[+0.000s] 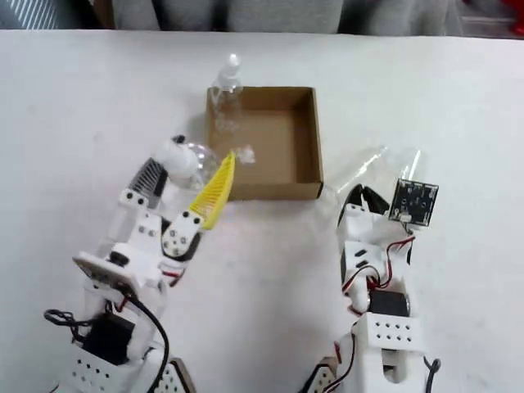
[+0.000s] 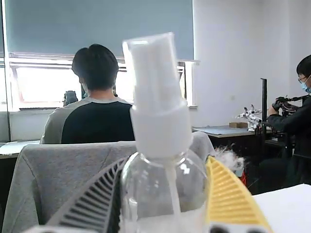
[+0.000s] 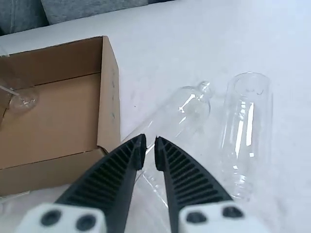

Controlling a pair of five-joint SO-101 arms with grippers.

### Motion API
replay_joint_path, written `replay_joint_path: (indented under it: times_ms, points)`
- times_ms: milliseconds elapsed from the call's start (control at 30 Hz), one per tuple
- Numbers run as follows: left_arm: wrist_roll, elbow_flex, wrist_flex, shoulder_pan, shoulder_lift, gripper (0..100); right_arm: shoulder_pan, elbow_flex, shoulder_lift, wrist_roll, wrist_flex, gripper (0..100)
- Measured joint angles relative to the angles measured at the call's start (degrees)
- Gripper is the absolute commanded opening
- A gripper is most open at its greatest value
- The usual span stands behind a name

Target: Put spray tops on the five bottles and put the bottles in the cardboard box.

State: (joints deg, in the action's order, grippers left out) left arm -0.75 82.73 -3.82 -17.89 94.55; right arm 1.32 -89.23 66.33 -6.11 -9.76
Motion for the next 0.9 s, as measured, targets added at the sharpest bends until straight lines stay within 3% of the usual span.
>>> replay_joint_path:
  times_ms: [300, 533, 900]
  points:
    - [0.0, -20.13, 3.16, -0.18, -33.49, 2, -0.09, 0.0, 0.0, 0.0, 0.0, 1.9]
    - [0.0, -21.19, 20.31, -0.18, -54.86, 2, -0.09, -1.32, 0.0, 0.0, 0.0, 2.0]
    - [0.0, -25.14, 47.47, 5.71, -87.12, 2, -0.09, -1.32, 0.0, 0.0, 0.0, 2.1]
